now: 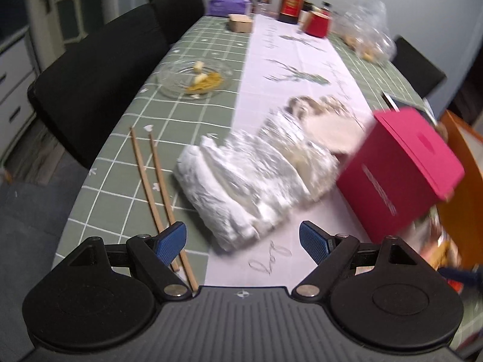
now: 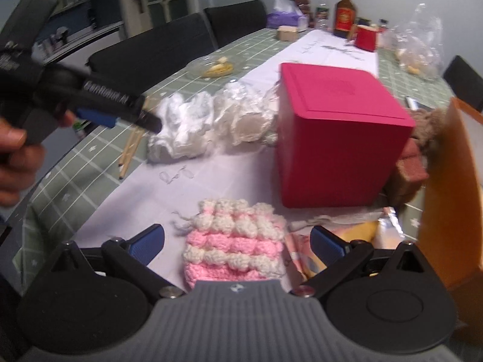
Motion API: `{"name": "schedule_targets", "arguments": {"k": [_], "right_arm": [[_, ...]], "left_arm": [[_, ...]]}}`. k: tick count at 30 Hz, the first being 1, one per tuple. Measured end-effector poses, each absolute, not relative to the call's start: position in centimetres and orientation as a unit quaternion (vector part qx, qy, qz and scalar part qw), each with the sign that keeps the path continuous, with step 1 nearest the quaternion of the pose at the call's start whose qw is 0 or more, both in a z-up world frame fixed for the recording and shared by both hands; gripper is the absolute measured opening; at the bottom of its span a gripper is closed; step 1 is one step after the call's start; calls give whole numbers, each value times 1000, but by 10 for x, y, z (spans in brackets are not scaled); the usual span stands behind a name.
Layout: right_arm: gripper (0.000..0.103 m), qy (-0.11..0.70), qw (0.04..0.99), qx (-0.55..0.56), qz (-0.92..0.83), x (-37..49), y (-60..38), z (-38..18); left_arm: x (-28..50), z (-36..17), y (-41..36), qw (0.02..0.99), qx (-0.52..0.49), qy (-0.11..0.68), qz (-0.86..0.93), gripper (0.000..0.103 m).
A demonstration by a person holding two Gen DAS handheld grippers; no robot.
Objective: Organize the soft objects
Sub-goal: 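Reach the left tool to the white crumpled tissue bundle and grasp it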
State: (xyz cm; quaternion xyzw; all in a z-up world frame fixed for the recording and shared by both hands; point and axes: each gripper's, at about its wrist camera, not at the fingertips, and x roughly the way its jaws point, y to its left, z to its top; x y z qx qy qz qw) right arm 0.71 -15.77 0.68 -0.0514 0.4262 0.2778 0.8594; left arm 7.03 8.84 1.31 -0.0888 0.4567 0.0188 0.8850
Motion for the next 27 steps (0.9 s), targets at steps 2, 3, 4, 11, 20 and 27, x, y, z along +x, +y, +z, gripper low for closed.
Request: {"name": "schedule_targets", "arguments": {"k": [2,3,4,11,20,27], "right_arm": [[100,434,848,-49,299,14,-157,2],[100,441,844,-50,301,18,-156,-1],[100,447,841,-50,302,22,-155,-3],[100,445,825,-84,339,26,-143,-8],[100,440,822,-119,342,25,-141,-14],[100,444,821,-118,339,25,-141,-16]], "left_arm": [[77,11,97,880,-122,458,20,99],[81,9,100,877,-136,461,20,99],[84,8,103,874,-148,462,20,99],[101,-11,113,852,-180,490,44,88],[117,-31,112,838,-213,502,24,77],[122,-38,109,852,-194,486,36,77]]}}
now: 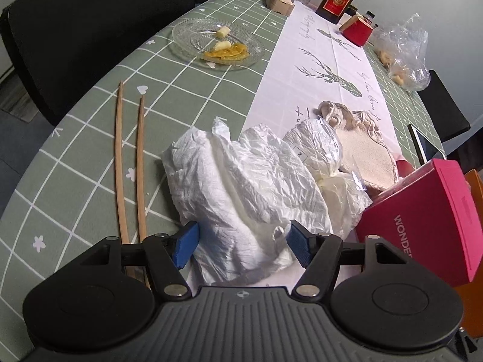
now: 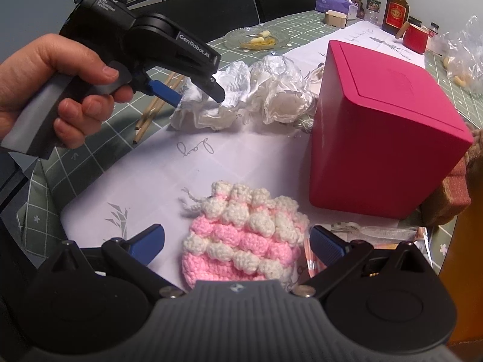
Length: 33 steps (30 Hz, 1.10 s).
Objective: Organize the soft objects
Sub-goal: 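Reach the left tool to the white crumpled tissue bundle and grasp it, then lift the white tissue bundle with the left tool while the right tool grasps the yellow Deeyeo packet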
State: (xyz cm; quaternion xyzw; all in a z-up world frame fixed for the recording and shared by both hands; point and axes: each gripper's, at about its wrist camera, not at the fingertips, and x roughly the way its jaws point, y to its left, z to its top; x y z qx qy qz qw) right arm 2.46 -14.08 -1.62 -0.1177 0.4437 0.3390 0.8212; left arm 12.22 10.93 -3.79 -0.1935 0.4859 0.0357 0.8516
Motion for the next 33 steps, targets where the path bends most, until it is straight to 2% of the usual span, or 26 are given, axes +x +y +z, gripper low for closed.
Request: {"name": "schedule_targets", "arguments": {"k": [3,7,11,13,15,17,19,22,25,28,33], "right_arm": [[100,436,825,-131,336,23,-140,-15],[100,436,826,-127,334,23,-142,-14],[100,434,828,-130,332,21,-145,-13],[100,425,831,-138,331,18,-147,-10],[100,410,839,-149,327,17,-153,-5],[100,394,846,-158,322,18,-159,2],[100,388,850,-158,319,22,-168,9],[100,394,855,-141,306,34,-185,17],[100,412,854,-126,293,44,-200,20],[91,424,848,-131,290,48,-209,20],[91,431,838,-164,291,46,-211,14]], "left_arm": [[125,-42,107,856,-178,485,38,78],[128,-46,105,861,-169,479,40,84],[133,-46,102,864,-156,477,41,82],[134,-46,102,866,-160,473,36,76],[135,-46,101,869,-148,472,36,66],[136,-46,101,870,-141,472,36,52],[136,-45,106,867,-149,474,35,29],[134,-40,113,861,-166,479,24,23],[126,-31,120,860,-184,475,12,23],[118,-20,125,864,-187,468,4,22],[105,4,138,871,-208,446,-7,22]]}}
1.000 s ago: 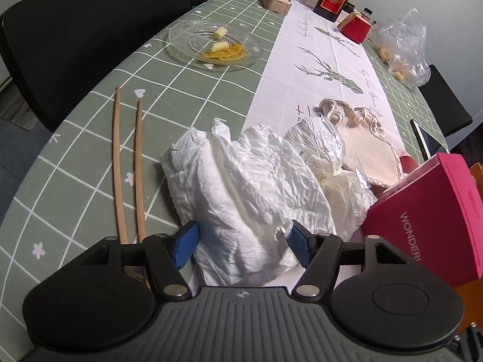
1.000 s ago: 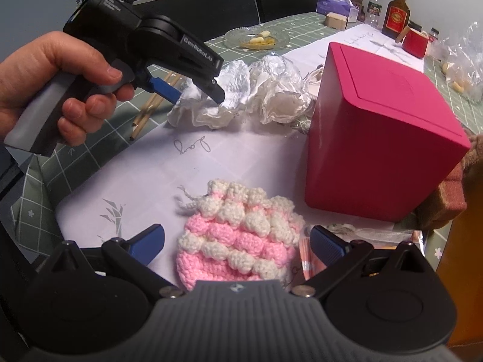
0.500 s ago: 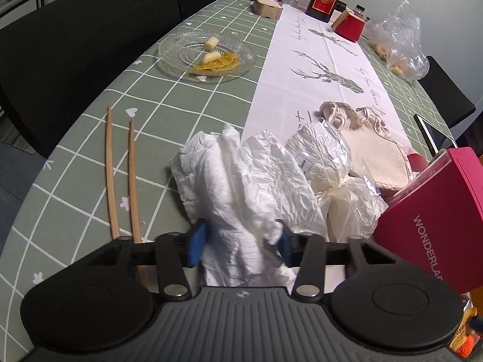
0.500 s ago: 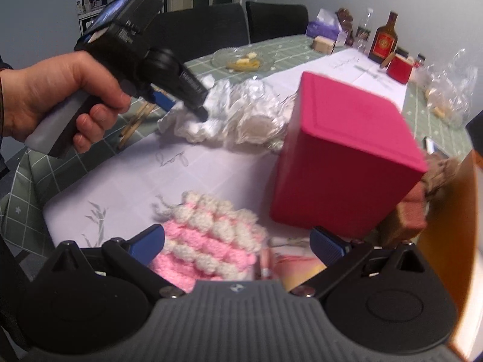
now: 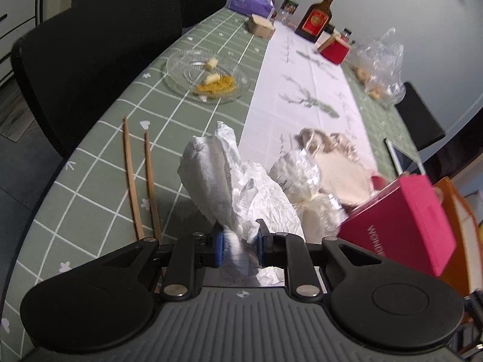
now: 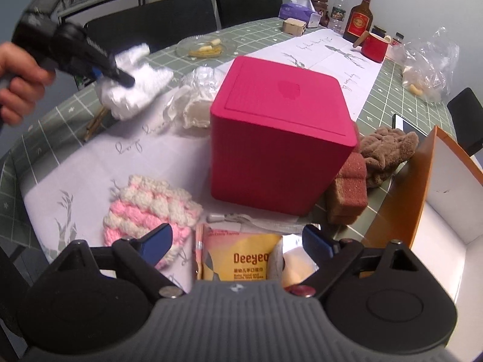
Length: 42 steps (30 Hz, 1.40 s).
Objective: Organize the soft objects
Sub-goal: 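Lift the white tissue bundle with the left tool while the right tool grasps the yellow Deeyeo packet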
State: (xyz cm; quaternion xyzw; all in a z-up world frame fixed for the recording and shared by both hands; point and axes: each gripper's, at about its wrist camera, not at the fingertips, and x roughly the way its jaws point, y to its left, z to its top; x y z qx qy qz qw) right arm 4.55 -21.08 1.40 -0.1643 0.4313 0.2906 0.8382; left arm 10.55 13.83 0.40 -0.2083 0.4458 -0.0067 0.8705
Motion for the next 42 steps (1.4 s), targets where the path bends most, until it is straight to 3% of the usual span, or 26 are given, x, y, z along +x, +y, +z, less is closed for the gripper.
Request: {"name": "schedule_targets", "arguments": {"k": [8,16,18,21,26,33,38,41,42], "right_arm": [[91,435,824,-228,283,43,-207,4],[91,447,822,-206,286,49,-224,15],[91,442,815,-236,291,45,-221,10],[95,367,801,-344,324,25,-214,8],[95,291,729,-499,367,13,-208,-2],[93,294,579,-594,475,24,-191,-18],[91,351,499,-601,516,43,-170,-34],[83,379,473,-600,522,53,-161,-43],[74,394,466,-593,525,57,-158,-43]], "left_arm": [[82,52,132,899,-200,385,-55,23],[72,63,124,901,-200,372,-99,23],[71,66,120,904,-187,368,-108,23],[69,68,114,911,-160,363,-114,23],[69,70,112,908,-165,364,-125,23],[62,81,101,913,-145,348,-154,23],[55,77,95,911,-132,354,-165,24],[52,76,94,911,-126,356,-167,24],[50,75,94,911,-125,356,-168,24]]}}
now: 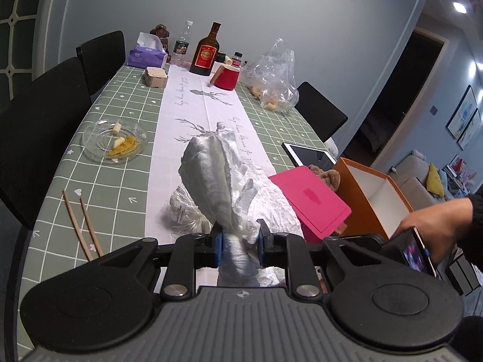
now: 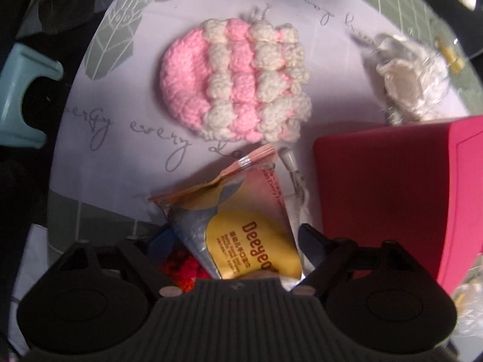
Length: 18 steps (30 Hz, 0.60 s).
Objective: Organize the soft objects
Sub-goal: 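Lift the white tissue bundle with the left tool while the right tool grasps the yellow Deeyeo packet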
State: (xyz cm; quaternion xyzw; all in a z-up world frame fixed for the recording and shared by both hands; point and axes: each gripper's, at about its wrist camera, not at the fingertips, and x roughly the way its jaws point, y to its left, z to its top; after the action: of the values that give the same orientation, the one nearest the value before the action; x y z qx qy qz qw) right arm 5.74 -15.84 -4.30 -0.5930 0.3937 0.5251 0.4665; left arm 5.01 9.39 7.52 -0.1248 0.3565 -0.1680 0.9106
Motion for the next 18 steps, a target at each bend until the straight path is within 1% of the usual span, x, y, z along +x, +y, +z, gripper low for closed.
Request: {"name": "schedule_targets", "arguments": {"k": [2,3,9,13,16,17,18], "right_arm": [[69,407,464,-585,526,64,-155,-40],[64,406,466,-586,524,65,-154,-39],[50,391,472,-589,527,58,-149,-21],[48,390,486,-577,528,56,-147,-5],[48,383,490,-583,523,50,-147,0],[48,381,492,-584,522,49,-147,3],[48,378,495,-584,521,48,-146,6]], "left_arm": [[48,74,94,910,-122,358,-169,24],[47,74,94,910,-120,359,-170,24],[44,75,91,912,-114,354,-174,24],[42,77,86,912,-105,353,-179,24],[45,69,77,908,-70,373,-176,24],[46,64,76,909,-57,377,-172,25],[47,58,74,909,-39,381,-162,28]]}}
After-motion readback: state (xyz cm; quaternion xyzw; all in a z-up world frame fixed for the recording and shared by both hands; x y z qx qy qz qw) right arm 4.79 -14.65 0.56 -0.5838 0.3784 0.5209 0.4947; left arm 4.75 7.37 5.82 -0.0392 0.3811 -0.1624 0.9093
